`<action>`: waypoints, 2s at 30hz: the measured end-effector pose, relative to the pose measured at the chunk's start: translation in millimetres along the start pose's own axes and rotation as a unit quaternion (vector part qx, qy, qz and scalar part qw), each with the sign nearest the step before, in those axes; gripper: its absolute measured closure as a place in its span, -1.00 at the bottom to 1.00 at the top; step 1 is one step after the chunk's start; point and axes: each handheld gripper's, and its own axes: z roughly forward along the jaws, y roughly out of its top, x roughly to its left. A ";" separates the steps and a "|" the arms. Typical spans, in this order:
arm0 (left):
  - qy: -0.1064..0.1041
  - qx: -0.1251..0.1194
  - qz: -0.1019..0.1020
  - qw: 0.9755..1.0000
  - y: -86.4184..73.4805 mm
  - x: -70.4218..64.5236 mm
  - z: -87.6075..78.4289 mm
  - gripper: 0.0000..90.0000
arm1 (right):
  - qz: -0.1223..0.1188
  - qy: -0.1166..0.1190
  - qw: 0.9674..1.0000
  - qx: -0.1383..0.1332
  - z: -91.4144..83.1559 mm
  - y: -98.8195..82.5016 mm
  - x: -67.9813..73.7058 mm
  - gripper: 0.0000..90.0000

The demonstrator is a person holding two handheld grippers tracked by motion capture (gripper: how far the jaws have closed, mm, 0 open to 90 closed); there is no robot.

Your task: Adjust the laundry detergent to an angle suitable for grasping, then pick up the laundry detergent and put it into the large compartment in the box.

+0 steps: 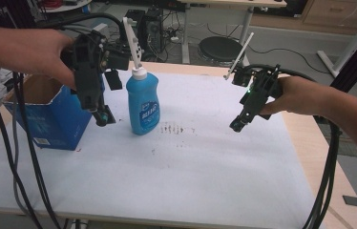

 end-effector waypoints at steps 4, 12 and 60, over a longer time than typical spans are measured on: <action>0.000 0.000 0.000 1.000 0.7 -0.7 -0.4 -0.95 | 0.001 0.001 1.000 -0.003 -1.0 0.7 -0.7 -0.94; 0.005 0.007 -0.002 1.000 2.3 -4.6 -3.0 -0.95 | -0.008 0.002 1.000 -0.006 -1.7 2.0 1.8 -0.94; 0.048 -0.008 -0.193 0.980 13.5 30.1 -10.5 -0.95 | -0.010 -0.005 1.000 -0.018 -9.2 -4.5 3.9 -0.94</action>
